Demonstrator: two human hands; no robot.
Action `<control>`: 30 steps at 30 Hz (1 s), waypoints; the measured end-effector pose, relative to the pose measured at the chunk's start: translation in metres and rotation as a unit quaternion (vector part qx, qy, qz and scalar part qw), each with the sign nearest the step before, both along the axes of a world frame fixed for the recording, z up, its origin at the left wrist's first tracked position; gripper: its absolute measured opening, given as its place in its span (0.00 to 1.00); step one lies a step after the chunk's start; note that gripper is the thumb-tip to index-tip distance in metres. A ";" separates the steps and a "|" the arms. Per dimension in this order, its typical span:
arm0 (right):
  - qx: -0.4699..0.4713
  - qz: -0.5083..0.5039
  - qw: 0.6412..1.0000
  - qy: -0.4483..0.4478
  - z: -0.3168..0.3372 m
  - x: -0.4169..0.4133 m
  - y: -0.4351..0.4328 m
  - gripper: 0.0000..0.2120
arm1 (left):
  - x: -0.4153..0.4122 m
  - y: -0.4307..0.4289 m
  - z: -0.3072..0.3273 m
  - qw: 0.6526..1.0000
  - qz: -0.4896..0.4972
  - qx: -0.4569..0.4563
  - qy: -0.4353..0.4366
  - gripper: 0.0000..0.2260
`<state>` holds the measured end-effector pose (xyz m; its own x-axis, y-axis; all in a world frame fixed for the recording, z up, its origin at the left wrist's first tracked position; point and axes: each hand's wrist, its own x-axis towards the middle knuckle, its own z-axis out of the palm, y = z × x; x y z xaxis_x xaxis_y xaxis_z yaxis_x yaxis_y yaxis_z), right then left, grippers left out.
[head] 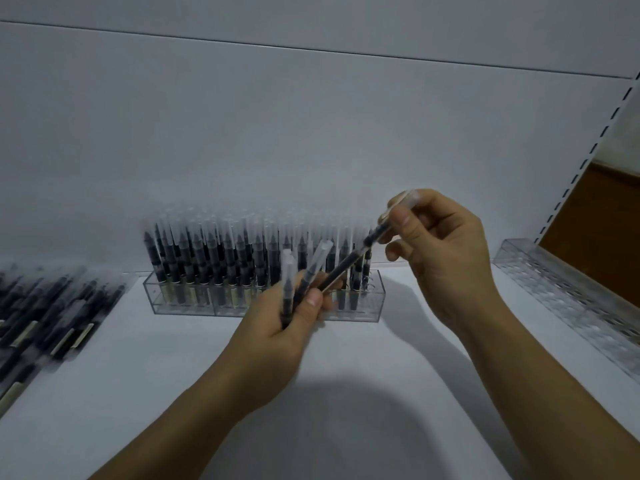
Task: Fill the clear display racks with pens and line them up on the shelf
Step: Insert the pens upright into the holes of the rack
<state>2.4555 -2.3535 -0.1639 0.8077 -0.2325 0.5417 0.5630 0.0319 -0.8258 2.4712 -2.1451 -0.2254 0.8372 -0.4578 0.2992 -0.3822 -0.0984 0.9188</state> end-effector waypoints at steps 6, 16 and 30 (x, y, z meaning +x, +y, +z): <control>-0.002 -0.128 0.992 -0.003 -0.001 0.007 -0.019 0.07 | -0.002 0.000 0.002 0.974 0.043 0.132 -0.181 0.11; -0.104 -0.217 0.970 -0.028 -0.008 0.012 -0.027 0.05 | 0.002 0.000 -0.005 0.897 0.030 0.343 -0.276 0.23; -0.219 -0.181 0.959 0.012 -0.028 0.019 -0.014 0.07 | 0.001 0.000 -0.001 0.887 0.035 0.363 -0.283 0.24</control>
<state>2.4742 -2.3671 -0.1920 0.7305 -0.2539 0.6339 0.4525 -0.5152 -0.7279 2.4720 -2.1450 -0.2265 0.6813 -0.6549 0.3271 -0.7314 -0.6275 0.2669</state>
